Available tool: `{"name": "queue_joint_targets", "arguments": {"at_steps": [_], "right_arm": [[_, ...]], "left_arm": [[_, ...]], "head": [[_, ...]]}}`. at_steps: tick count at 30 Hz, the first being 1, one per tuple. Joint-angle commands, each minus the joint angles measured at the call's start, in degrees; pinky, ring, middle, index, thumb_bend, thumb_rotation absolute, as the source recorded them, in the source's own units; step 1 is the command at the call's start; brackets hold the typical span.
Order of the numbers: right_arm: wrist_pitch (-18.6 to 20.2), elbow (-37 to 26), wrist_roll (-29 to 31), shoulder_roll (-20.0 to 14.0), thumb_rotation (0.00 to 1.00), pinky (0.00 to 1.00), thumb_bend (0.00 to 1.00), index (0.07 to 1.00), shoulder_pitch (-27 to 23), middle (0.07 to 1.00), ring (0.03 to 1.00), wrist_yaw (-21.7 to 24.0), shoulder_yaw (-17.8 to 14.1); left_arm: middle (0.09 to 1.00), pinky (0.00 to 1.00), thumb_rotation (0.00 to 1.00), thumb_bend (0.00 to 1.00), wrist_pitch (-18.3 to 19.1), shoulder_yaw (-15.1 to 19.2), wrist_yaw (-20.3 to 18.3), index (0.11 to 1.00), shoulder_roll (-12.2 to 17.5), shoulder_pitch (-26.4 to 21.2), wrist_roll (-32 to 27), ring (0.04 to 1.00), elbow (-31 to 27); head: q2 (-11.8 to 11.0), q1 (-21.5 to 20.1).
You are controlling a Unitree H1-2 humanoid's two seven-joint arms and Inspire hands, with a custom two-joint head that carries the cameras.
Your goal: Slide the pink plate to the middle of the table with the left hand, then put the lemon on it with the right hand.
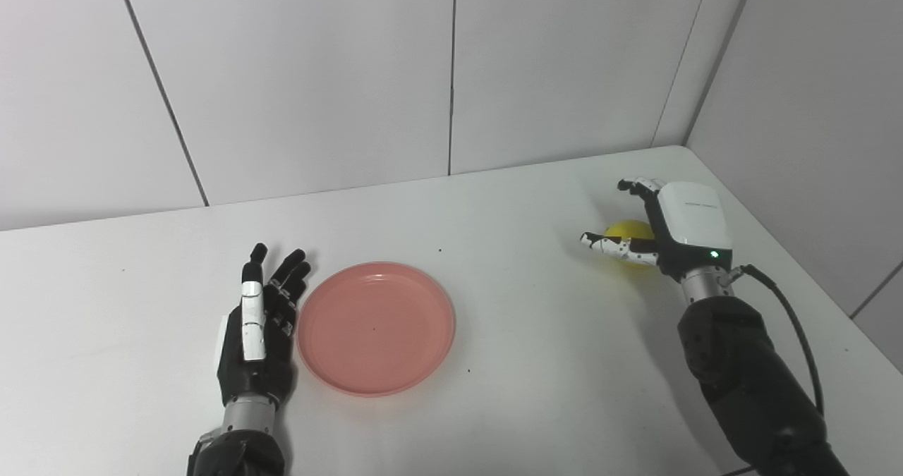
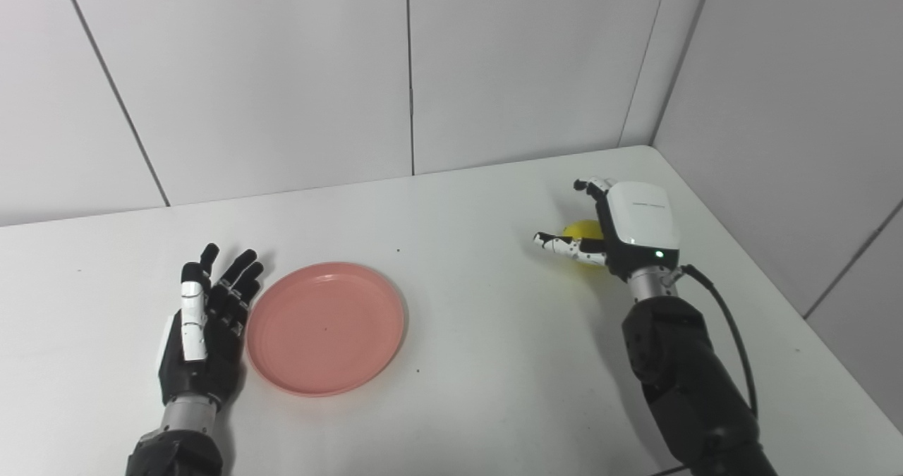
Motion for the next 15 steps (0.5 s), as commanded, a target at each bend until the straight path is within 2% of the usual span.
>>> {"name": "queue_joint_targets", "arguments": {"at_steps": [1,15], "right_arm": [[0.7,-0.4,0.5,-1.7,0.78,0.54,0.85,0.72,-2.1,0.725,0.656,-1.6,-0.4],[1.0,1.1,2.0,-1.9,0.76,0.54,0.85,0.722,-2.0,0.738,0.667,-1.5,0.7]], "left_arm": [[0.832,0.95,0.81,0.71,1.4,0.2,0.4,0.989,0.0,0.6,0.0,0.861,0.5],[0.821,0.94,0.81,0.71,1.7,0.2,0.6,0.984,-0.1,0.7,0.0,0.857,0.2]], "head": [[0.0,0.0],[0.1,0.4]]}}
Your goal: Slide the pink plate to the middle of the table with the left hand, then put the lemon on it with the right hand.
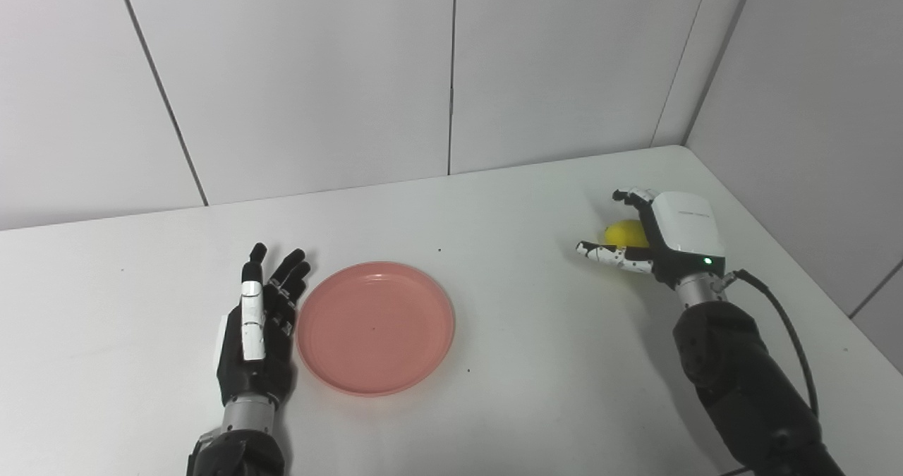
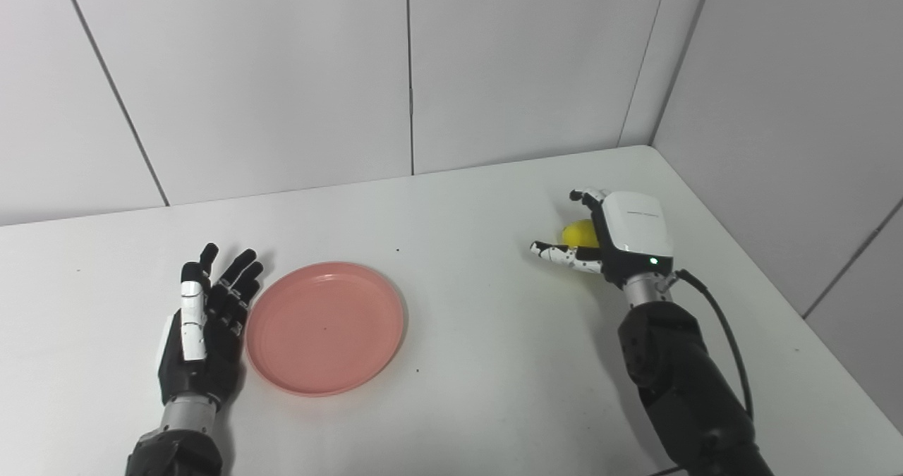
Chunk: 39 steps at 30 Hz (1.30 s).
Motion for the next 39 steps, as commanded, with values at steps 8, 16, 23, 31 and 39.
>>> {"name": "queue_joint_targets", "arguments": {"at_steps": [8,16,23,31,39], "right_arm": [[0.7,0.2,0.5,-2.4,0.75,0.55,0.85,0.72,-2.0,0.736,0.665,-1.4,-0.3],[1.0,1.4,1.0,-2.7,0.74,0.57,0.82,0.726,-2.1,0.743,0.681,-0.8,0.4],[1.5,3.1,0.7,-2.9,0.7,0.56,0.77,0.716,-2.4,0.741,0.676,-1.0,1.3],[1.3,5.7,1.7,-1.9,0.44,0.33,0.56,0.565,-2.9,0.524,0.415,-2.8,1.4],[-1.2,10.5,5.6,-1.7,0.38,0.25,0.48,0.421,-3.5,0.376,0.312,-6.8,2.2]], "left_arm": [[0.82,0.94,0.81,0.73,2.0,0.1,0.7,0.98,-0.3,0.9,0.0,0.855,0.1],[0.811,0.93,0.8,0.73,2.4,-0.1,0.8,0.975,-0.4,1.0,0.2,0.848,-0.3],[0.815,0.94,0.8,0.74,2.6,-0.2,0.6,0.98,-0.3,1.0,0.1,0.851,-0.2],[0.81,0.92,0.8,0.74,2.8,-0.4,0.9,0.973,-0.3,1.1,0.5,0.842,-0.6],[0.819,0.93,0.8,0.75,3.9,-0.3,0.9,0.981,-0.5,1.2,0.0,0.851,-1.2]], "head": [[0.2,0.4],[0.2,0.8],[0.3,1.0],[0.4,1.2],[0.6,1.2]]}}
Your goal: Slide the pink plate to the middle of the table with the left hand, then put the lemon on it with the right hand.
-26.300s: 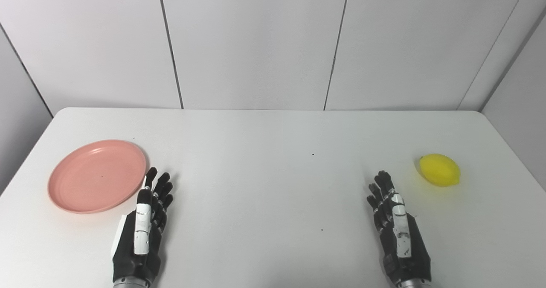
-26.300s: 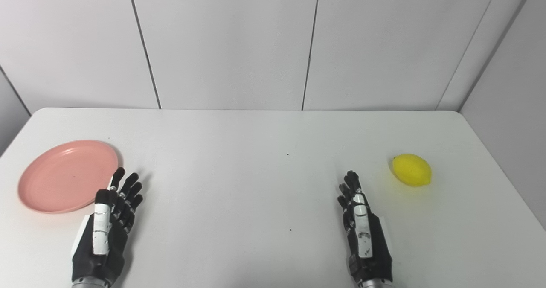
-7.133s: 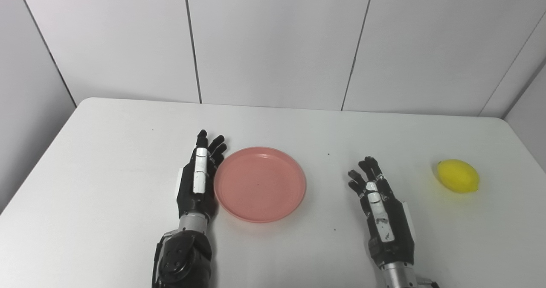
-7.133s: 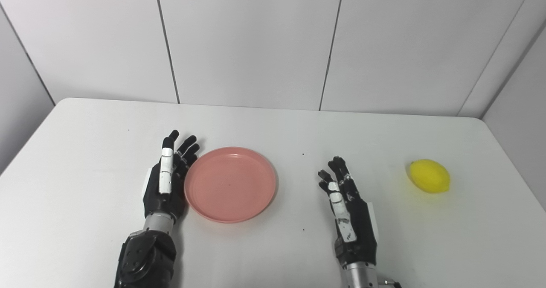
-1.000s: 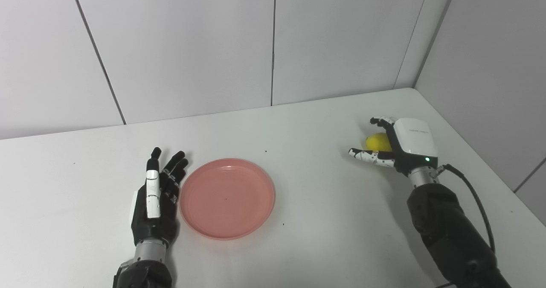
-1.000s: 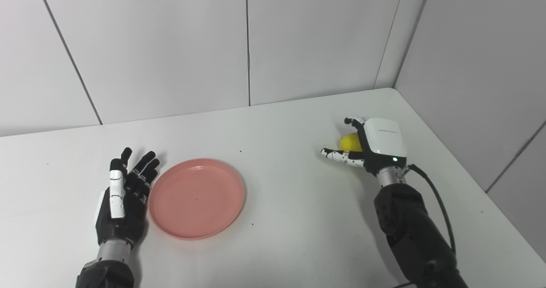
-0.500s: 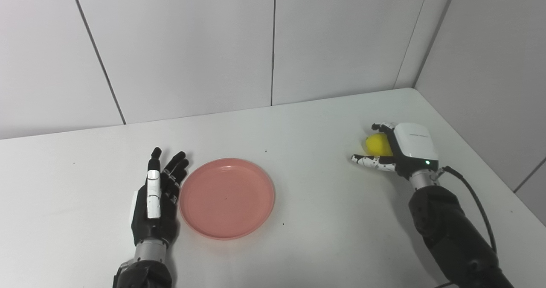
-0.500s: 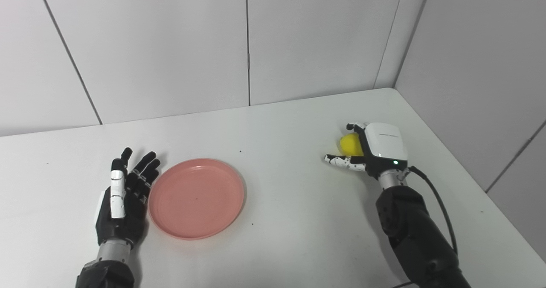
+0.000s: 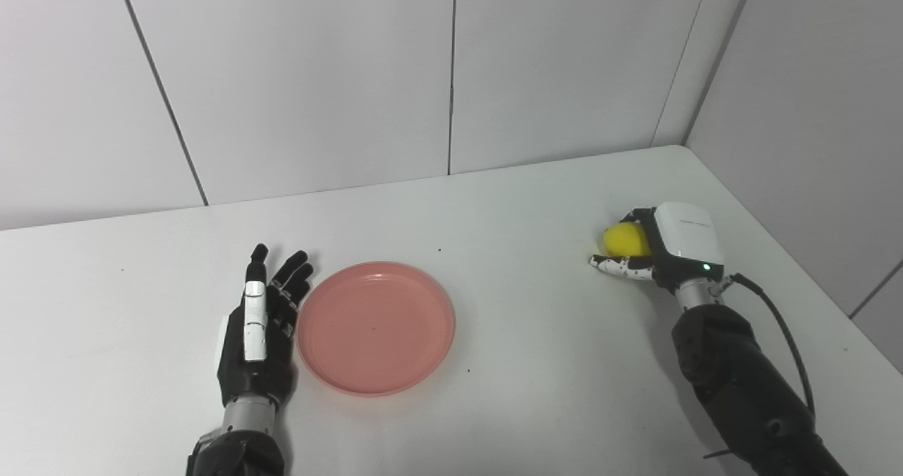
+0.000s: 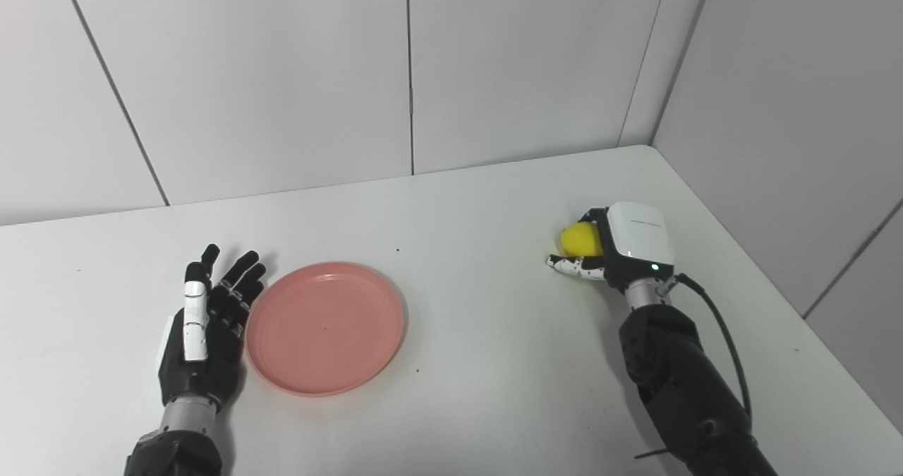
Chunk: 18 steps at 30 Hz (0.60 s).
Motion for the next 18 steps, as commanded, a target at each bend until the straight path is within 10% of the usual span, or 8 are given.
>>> {"name": "queue_joint_targets", "arguments": {"at_steps": [1,18], "right_arm": [[-2.3,1.6,0.8,-0.9,0.38,0.25,0.48,0.417,-1.2,0.373,0.309,-2.1,0.3],[-4.0,1.4,3.7,-2.5,0.47,0.15,0.53,0.331,-0.4,0.267,0.202,-3.6,2.8]], "left_arm": [[0.819,0.93,0.8,0.75,2.1,-0.1,0.6,0.982,-0.4,0.9,0.0,0.851,-0.1],[0.817,0.92,0.81,0.74,2.4,-0.2,0.3,0.981,-0.3,1.2,0.0,0.85,0.0]], "head": [[0.1,0.0],[0.1,-0.1]]}}
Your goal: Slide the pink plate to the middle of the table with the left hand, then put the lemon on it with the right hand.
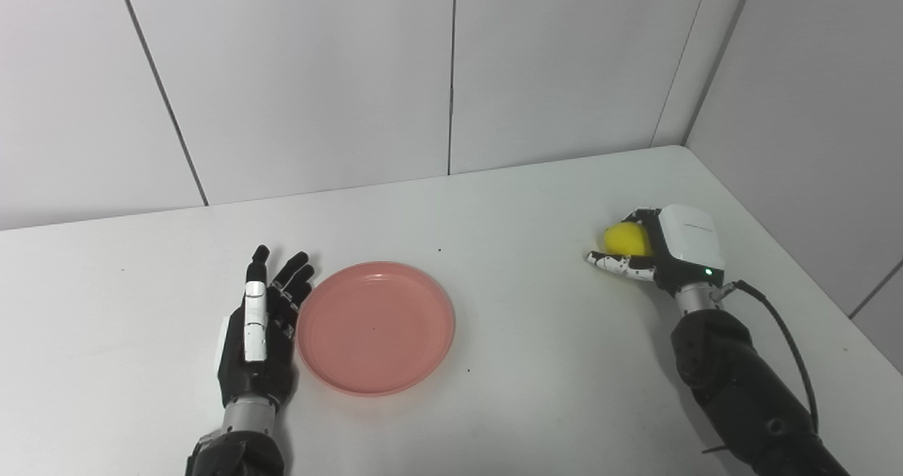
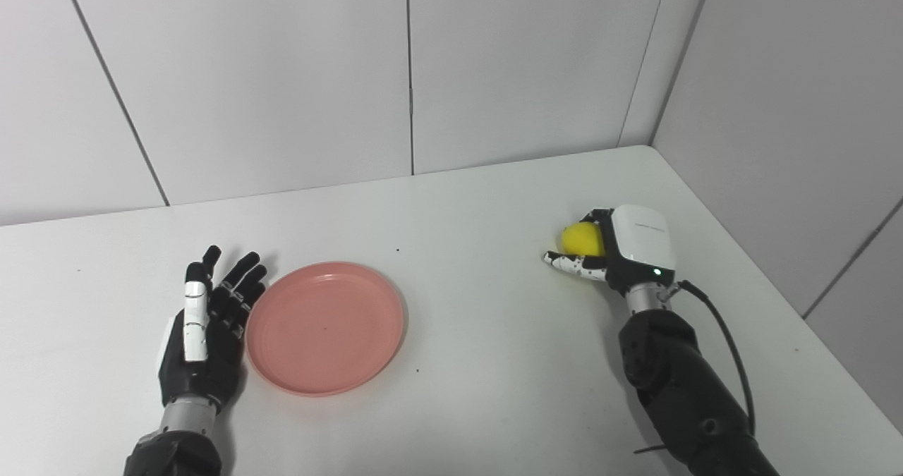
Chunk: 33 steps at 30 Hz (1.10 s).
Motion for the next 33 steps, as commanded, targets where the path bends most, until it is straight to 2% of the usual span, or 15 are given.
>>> {"name": "queue_joint_targets", "arguments": {"at_steps": [1,8,13,17,21,24,30,33], "right_arm": [[-2.1,-0.8,0.0,-1.6,0.47,0.15,0.53,0.33,-0.3,0.266,0.201,0.4,0.6],[-3.0,-4.1,0.9,-2.7,0.47,0.13,0.53,0.311,-0.3,0.239,0.177,1.1,0.6],[-2.1,-8.2,0.6,-3.9,0.5,0.14,0.52,0.317,-0.4,0.253,0.188,4.0,0.4],[-2.6,-10.6,-0.4,-4.6,0.46,0.13,0.53,0.283,-0.9,0.242,0.176,4.7,0.3],[-2.8,-13.2,0.1,-5.1,0.46,0.12,0.53,0.281,-1.4,0.239,0.174,6.7,0.2],[-2.9,-15.5,0.2,-5.1,0.44,0.12,0.52,0.264,-2.0,0.228,0.164,8.2,0.3],[-1.9,-19.2,-0.9,-4.1,0.51,0.12,0.54,0.251,-3.5,0.225,0.163,10.8,1.0],[-1.6,-20.7,-1.7,-3.5,0.47,0.11,0.53,0.252,-4.3,0.225,0.162,12.2,1.6]], "left_arm": [[0.817,0.92,0.81,0.74,1.5,-0.2,0.3,0.981,-0.3,0.9,0.1,0.85,0.6],[0.815,0.92,0.8,0.75,2.1,-0.4,0.5,0.982,-0.7,1.0,-0.1,0.849,0.2],[0.816,0.92,0.81,0.75,2.1,-0.6,0.5,0.989,-0.9,1.0,0.2,0.85,0.4],[0.818,0.92,0.81,0.74,2.0,-0.7,0.4,0.991,-1.2,1.2,0.0,0.852,0.4],[0.825,0.93,0.82,0.75,1.8,-1.0,0.2,0.998,-1.2,1.2,0.1,0.858,0.5],[0.824,0.93,0.81,0.75,2.0,-1.0,0.2,0.995,-1.5,1.4,-0.2,0.858,0.4],[0.812,0.94,0.81,0.75,2.3,-1.3,0.4,0.993,-1.8,1.7,0.0,0.85,0.0],[0.816,0.93,0.82,0.77,2.3,-1.9,0.7,0.992,-1.9,1.9,0.9,0.85,0.0]], "head": [[0.0,0.0],[-0.1,0.4],[-0.2,0.6],[-0.4,1.0],[-0.4,1.4],[-0.6,1.8],[-0.7,3.0],[-1.0,3.5]]}}
